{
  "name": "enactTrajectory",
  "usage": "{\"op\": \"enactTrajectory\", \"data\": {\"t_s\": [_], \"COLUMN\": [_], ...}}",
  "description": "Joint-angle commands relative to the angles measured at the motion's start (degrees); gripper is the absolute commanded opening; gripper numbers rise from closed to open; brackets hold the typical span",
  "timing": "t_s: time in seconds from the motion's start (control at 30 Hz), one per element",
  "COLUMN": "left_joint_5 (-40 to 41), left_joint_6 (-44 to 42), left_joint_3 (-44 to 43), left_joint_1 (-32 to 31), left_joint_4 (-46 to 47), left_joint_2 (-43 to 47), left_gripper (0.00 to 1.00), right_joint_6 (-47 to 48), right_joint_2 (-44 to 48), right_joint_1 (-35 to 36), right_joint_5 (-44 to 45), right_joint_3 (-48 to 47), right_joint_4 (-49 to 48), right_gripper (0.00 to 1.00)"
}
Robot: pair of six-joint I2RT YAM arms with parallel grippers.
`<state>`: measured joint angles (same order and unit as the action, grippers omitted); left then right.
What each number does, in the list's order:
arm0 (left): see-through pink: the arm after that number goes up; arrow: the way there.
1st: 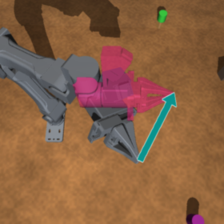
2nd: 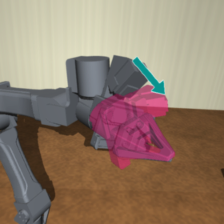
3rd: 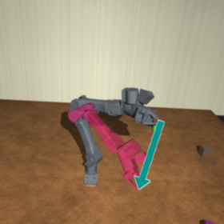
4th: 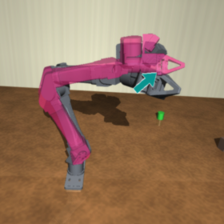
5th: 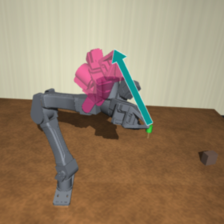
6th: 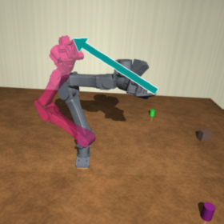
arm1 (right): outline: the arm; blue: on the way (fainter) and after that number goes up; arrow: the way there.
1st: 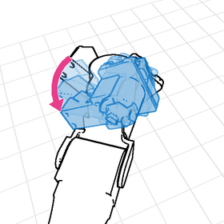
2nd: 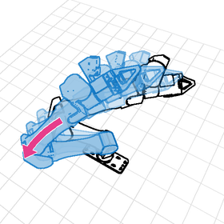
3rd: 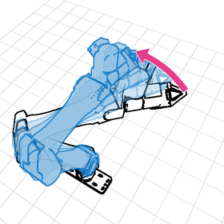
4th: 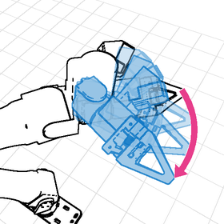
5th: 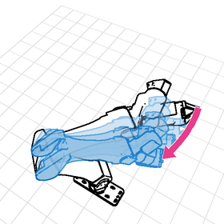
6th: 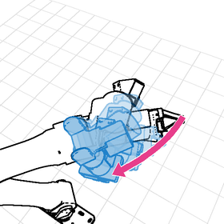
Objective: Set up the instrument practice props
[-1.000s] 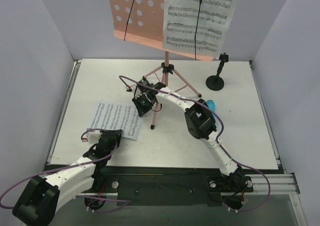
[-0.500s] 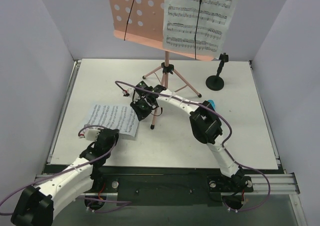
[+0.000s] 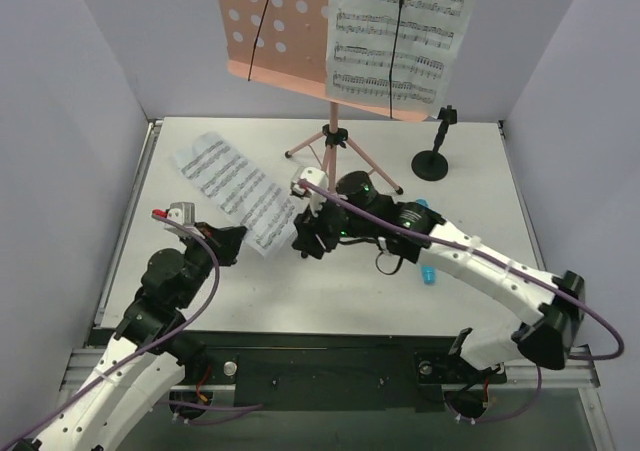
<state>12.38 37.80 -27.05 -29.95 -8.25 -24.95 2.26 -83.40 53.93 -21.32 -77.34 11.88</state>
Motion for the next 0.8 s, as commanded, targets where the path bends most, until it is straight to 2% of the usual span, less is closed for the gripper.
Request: {"op": "enactTrajectory", "data": {"t_s": [0.0, 0.03, 0.07, 0.1, 0.17, 0.23, 0.43, 0.53, 0.77], "left_joint_5": [-24.8, -33.0, -37.0, -46.5, -57.9, -63.0, -68.8, -73.1, -73.4], "left_joint_6": [-16.4, -17.6, -18.2, -19.3, -19.5, -19.7, -22.5, -20.1, -19.0], "left_joint_3": [-7.8, -8.6, -10.4, -11.1, -13.5, -15.0, -17.9, -17.1, -17.1], "left_joint_1": [0.0, -0.1, -0.1, -0.1, -0.2, -0.4, -0.5, -0.5, -0.5], "left_joint_4": [-1.5, -1.2, -0.4, 0.1, 1.7, 2.5, 0.1, 4.4, 6.5], "left_joint_2": [-0.9, -2.2, -3.2, -4.7, -7.2, -7.4, -4.8, -4.8, -4.7], "left_gripper": [0.0, 0.0, 0.0, 0.0, 0.0, 0.0, 0.0, 0.0, 0.0], "right_joint_6": [-2.3, -2.3, -3.7, -3.9, -4.3, -5.2, -6.4, -6.2, -5.8], "right_joint_2": [13.5, 17.9, 20.3, 23.9, 29.6, 34.3, 44.4, 47.6, 51.0], "right_joint_1": [-0.6, -0.6, -0.6, -0.6, -0.8, -0.7, -0.8, -0.8, -0.8], "right_joint_5": [3.0, 3.1, 3.1, 3.0, 3.4, 3.7, 5.6, 7.4, 11.2], "right_joint_3": [10.7, 11.9, 14.0, 15.0, 17.8, 19.4, 21.2, 21.1, 21.4], "right_joint_4": [-7.7, -8.2, -8.3, -8.5, -8.5, -8.1, -6.1, -4.8, -3.2], "right_gripper": [0.45, 0.47, 0.48, 0.49, 0.51, 0.52, 0.56, 0.56, 0.59]}}
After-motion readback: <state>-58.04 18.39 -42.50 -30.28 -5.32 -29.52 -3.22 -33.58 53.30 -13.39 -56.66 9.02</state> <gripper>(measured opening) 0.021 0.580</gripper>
